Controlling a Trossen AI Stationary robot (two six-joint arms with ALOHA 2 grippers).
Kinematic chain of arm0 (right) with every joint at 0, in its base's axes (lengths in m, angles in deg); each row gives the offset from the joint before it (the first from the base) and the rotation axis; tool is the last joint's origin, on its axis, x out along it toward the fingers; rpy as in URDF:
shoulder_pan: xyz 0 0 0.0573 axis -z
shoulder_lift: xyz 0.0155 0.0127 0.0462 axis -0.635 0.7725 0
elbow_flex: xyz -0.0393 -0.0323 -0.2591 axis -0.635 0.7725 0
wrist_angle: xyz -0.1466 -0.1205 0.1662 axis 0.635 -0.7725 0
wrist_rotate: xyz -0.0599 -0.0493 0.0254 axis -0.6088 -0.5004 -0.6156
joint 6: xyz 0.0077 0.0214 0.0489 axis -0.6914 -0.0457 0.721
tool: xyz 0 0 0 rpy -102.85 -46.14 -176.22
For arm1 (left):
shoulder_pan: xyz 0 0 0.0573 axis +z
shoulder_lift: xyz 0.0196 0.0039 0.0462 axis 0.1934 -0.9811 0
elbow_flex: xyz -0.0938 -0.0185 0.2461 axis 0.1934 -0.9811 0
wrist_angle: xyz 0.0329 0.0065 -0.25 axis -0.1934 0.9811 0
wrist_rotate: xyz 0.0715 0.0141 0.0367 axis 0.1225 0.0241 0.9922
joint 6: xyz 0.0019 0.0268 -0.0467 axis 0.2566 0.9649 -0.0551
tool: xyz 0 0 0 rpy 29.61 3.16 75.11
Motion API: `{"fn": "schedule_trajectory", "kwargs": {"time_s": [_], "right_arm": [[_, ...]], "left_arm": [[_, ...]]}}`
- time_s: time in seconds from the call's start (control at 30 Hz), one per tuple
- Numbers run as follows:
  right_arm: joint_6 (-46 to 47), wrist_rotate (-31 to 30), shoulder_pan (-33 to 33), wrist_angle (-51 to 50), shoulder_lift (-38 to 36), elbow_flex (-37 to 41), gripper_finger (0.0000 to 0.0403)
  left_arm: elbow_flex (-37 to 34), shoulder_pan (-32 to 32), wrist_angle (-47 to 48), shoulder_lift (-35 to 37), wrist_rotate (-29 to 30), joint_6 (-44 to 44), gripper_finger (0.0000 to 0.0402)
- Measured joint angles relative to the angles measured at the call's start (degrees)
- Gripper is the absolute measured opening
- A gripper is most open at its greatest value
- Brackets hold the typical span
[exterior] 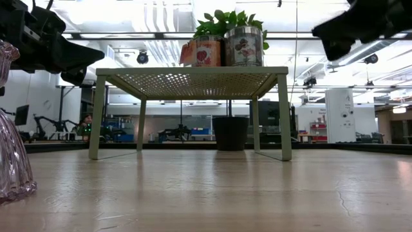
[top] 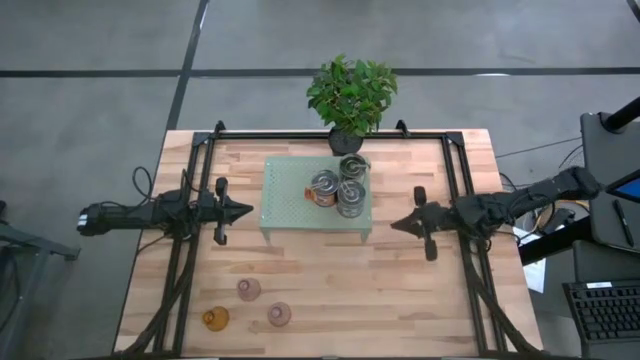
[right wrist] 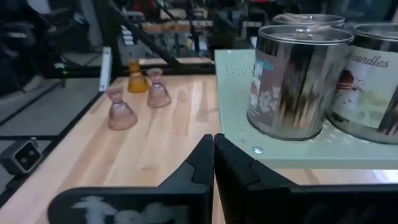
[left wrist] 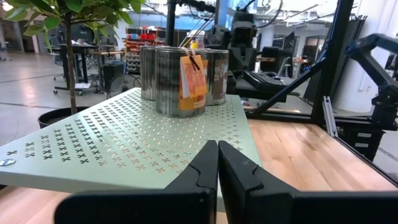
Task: Pick & Place candle stick holders
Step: Put the pink glass candle holder on the shelf
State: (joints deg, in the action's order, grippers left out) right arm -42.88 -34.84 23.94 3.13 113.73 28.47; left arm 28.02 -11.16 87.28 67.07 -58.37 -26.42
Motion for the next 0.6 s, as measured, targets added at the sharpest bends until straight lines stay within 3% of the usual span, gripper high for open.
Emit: {"fn": "schedule_trajectory", "kwargs": {"time_s": [0.23, 0.43, 0.6], "right_arm": [[-2.06, 5.80, 7.04, 0.12, -11.16, 7.00, 0.0008], [-2.26, 7.71, 7.51, -0.64, -19.27, 10.18, 0.0008], [-0.80, 6.69, 7.55, -8.31, -25.01, 11.69, 0.0008]], "left_arm": [[0.00, -0.01, 0.00, -0.01, 0.00, 0.00, 0.0010], [0.00, 0.00, 0.00, -0.01, 0.02, 0.00, 0.0010], [0.00, -0.01, 0.00, 0.00, 0.02, 0.00, 0.0010]]}}
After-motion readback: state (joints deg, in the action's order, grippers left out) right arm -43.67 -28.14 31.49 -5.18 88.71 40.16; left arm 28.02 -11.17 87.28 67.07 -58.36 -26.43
